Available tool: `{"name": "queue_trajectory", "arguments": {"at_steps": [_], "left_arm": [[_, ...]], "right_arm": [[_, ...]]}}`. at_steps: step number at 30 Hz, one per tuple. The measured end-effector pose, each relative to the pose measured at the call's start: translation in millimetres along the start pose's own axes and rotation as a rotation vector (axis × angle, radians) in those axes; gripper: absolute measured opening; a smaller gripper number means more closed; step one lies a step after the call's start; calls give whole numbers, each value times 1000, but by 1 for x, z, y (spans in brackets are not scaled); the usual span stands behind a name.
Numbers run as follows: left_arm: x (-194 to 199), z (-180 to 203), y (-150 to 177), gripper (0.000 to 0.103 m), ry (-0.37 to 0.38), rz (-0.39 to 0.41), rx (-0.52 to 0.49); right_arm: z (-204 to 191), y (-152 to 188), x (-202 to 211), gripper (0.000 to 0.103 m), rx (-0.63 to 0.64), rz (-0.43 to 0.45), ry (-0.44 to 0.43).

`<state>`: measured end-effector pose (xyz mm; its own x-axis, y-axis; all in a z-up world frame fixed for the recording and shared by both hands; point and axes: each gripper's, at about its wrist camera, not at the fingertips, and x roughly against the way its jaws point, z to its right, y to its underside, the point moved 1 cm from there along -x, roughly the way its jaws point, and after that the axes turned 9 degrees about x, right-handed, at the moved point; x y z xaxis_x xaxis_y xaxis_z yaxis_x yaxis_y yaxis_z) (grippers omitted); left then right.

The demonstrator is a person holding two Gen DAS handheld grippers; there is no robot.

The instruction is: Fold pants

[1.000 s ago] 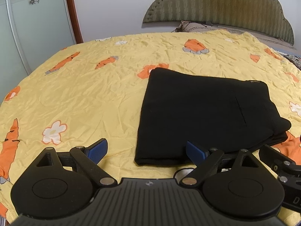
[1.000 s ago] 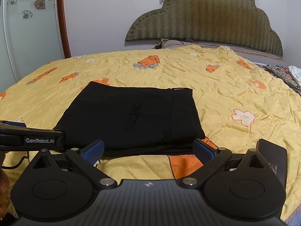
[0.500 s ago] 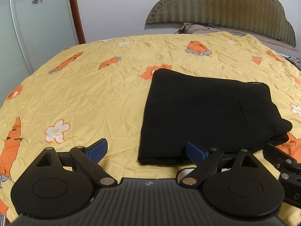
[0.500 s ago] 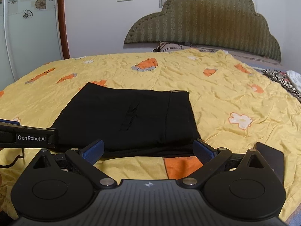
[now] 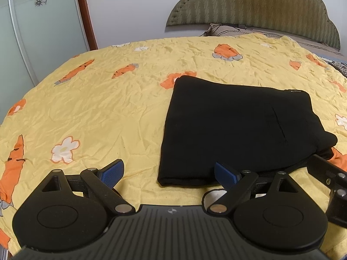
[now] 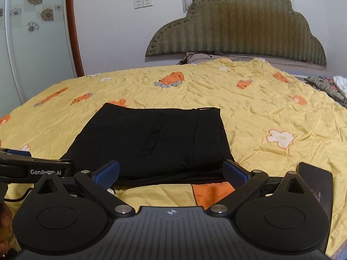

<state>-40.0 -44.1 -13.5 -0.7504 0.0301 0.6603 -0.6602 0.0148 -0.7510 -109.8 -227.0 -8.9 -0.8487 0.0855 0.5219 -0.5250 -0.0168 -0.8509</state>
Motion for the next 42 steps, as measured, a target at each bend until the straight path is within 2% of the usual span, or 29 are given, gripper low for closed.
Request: {"name": "queue_trajectory", "arguments": {"at_steps": [8,15,18,23,30,35,42], "left_arm": [[0,-1,0,93,0,-6,10],[-3,-1,1,93,-3,-15,11],[-2,-1,1,93,-5,-15,11],[-3,-2,1,93,-6,-15,16],[-2,-3,2,93,-5,-14,18],[-4,-5,2,93,-12,-17,16],[-4,-4,3,93,2,-17,26]], "right_arm": [[-1,0,-5,103,-9,-34,-25],[-4,-2,-1,103,-6,-16,-35],[-7,-5,-5,103,1,-50,-32],[-4,-4,-5,103,-21,-38,-37],[-11,-4,-3,103,39,-18,0],[-17,-3,-3,103,77,-17,-3],[-9,1,-4,103,86,-11,72]]}}
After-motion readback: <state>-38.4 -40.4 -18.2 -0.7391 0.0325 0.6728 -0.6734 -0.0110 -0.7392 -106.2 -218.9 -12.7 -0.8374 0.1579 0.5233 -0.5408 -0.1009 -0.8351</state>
